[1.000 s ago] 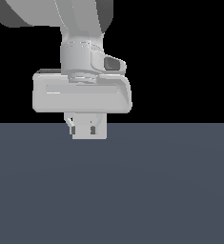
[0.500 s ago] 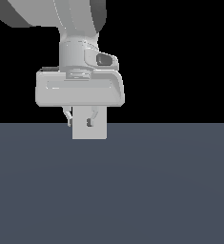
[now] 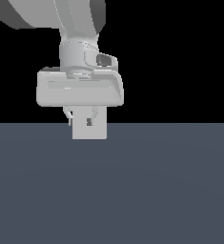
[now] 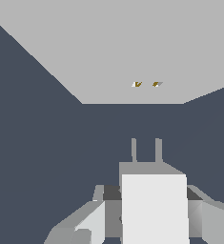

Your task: Plug the charger into the wall socket.

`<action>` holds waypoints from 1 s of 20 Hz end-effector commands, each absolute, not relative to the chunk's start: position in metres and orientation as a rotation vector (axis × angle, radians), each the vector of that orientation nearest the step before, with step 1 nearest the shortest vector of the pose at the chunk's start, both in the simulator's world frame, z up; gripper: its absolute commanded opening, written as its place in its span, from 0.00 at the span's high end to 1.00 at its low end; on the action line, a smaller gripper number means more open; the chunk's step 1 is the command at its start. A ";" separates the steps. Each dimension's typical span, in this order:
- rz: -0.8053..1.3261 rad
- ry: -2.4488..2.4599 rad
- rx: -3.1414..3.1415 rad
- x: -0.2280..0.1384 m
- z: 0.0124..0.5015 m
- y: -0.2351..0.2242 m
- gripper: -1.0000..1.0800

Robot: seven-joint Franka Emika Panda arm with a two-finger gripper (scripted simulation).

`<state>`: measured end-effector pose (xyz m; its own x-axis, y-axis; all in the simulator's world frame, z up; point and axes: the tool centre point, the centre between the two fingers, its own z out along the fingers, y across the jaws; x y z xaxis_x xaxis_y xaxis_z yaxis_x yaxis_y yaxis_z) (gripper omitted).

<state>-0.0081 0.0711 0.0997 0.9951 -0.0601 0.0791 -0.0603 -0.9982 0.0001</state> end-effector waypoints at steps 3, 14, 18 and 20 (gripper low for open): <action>0.125 -0.095 3.135 0.000 0.100 0.071 1.00; 0.124 -0.098 3.135 0.035 0.100 0.068 1.00; 0.124 -0.099 3.135 0.040 0.100 0.067 1.00; 0.124 -0.099 3.135 0.040 0.100 0.067 1.00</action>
